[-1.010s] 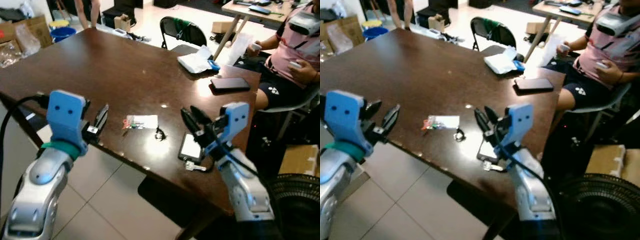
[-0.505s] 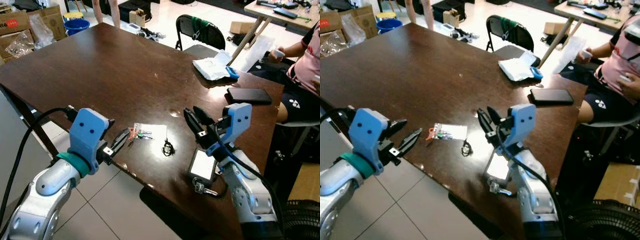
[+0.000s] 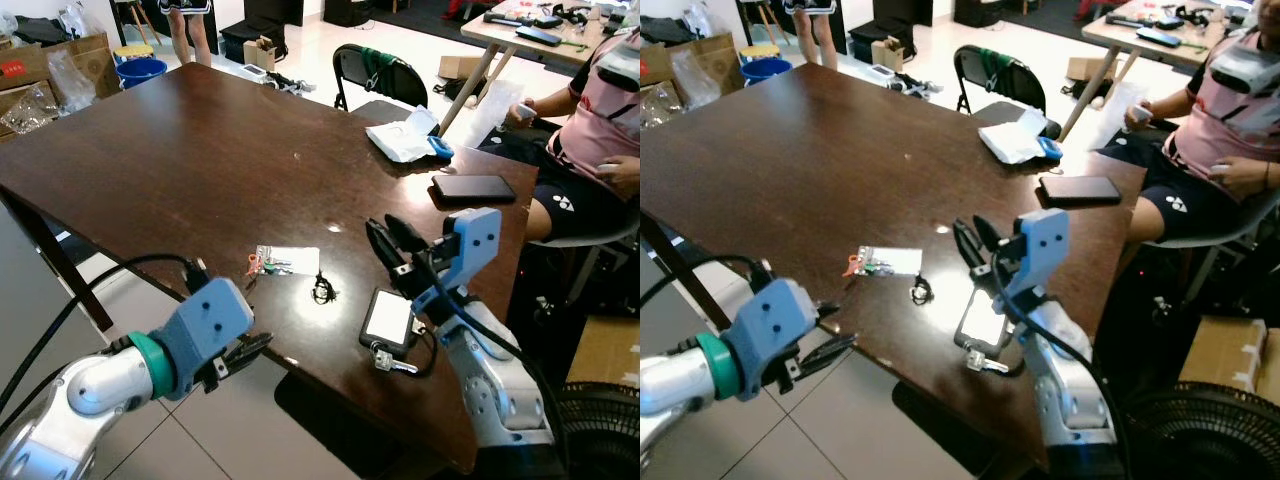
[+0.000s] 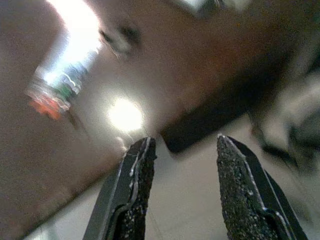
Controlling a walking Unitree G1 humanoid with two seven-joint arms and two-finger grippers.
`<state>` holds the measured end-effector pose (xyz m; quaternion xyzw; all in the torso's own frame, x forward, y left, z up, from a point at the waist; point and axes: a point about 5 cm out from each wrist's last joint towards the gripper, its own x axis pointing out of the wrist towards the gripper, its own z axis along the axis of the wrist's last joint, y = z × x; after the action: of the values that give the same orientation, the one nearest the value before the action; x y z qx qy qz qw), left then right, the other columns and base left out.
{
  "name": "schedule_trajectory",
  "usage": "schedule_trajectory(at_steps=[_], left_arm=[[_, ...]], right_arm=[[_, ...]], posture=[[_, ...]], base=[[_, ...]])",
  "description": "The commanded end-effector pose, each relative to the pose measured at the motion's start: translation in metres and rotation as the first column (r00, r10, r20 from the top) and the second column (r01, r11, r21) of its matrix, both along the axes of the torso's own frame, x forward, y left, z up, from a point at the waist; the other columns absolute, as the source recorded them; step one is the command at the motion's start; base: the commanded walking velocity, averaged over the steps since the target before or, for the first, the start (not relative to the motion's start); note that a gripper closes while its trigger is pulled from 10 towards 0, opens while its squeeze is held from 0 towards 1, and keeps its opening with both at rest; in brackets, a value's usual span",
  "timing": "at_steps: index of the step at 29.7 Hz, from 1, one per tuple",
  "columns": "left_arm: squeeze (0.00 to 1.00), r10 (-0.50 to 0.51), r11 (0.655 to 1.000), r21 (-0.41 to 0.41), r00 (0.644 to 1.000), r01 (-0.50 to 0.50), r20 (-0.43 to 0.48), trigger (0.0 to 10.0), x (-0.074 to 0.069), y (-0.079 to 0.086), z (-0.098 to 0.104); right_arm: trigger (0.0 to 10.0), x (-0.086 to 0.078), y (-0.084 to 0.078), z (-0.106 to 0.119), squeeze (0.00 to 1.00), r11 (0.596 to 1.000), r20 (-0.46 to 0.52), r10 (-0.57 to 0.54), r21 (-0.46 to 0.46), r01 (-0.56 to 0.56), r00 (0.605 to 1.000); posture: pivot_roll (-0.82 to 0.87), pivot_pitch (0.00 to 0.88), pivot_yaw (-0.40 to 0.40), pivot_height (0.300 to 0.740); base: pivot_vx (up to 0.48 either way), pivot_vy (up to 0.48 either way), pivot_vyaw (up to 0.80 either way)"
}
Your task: Hang keys on a hook
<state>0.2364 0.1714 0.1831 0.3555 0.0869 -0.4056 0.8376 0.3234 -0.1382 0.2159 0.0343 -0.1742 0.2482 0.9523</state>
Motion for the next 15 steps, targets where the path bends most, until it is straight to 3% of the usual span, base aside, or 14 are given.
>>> schedule_trajectory(at_steps=[1,4,9,10,12,13,14,15], left_arm=[[0.00,-0.060,0.995,0.073,0.997,0.064,-0.045,10.0,-0.009,0.000,-0.007],[0.00,-0.034,0.995,0.097,0.999,0.036,-0.021,10.0,-0.005,-0.001,-0.014],[0.00,-0.075,0.997,0.002,0.996,0.075,-0.038,10.0,-0.004,-0.016,-0.011],[0.00,-0.062,0.997,-0.055,0.998,0.061,-0.025,10.0,0.000,-0.021,-0.008],[0.00,0.087,0.981,-0.172,0.996,-0.084,0.010,10.0,0.032,-0.035,-0.004],[0.00,0.087,0.981,-0.172,0.996,-0.084,0.010,10.0,0.032,-0.035,-0.004],[0.00,0.195,0.950,-0.248,0.981,-0.191,-0.008,10.0,0.052,-0.042,-0.002],[0.00,0.195,0.950,-0.248,0.981,-0.191,-0.008,10.0,0.052,-0.042,-0.002]], right_arm=[[10.0,0.001,-0.005,-0.004,0.00,1.000,-0.010,-0.012,-0.013,0.011,1.000],[10.0,0.002,-0.008,-0.003,0.00,1.000,-0.011,-0.006,-0.029,0.006,1.000],[10.0,0.000,-0.014,-0.005,0.00,0.998,-0.018,0.003,-0.063,-0.004,1.000],[10.0,0.001,-0.019,-0.007,0.00,0.998,-0.022,-0.017,-0.066,0.015,1.000],[10.0,0.006,-0.025,-0.010,0.00,0.996,-0.029,-0.056,-0.074,0.054,0.998],[10.0,0.006,-0.025,-0.010,0.00,0.996,-0.029,-0.056,-0.074,0.054,0.998],[10.0,0.008,-0.025,-0.011,0.00,0.995,-0.033,-0.063,-0.079,0.060,0.997],[10.0,0.008,-0.025,-0.011,0.00,0.995,-0.033,-0.063,-0.079,0.060,0.997]], posture=[[0.07,0.135,0.079,0.740],[0.07,0.137,0.080,0.740],[0.06,0.138,0.086,0.740],[0.06,0.138,0.086,0.740],[0.06,0.130,0.094,0.740],[0.06,0.130,0.094,0.740],[0.05,0.125,0.095,0.740],[0.05,0.125,0.095,0.740]], base=[[0.000,0.000,0.00],[0.000,0.000,0.00],[0.000,0.000,0.00],[0.000,0.000,0.00],[0.000,0.000,0.00],[0.000,0.000,0.00],[0.000,0.000,0.00],[0.000,0.000,0.00]])
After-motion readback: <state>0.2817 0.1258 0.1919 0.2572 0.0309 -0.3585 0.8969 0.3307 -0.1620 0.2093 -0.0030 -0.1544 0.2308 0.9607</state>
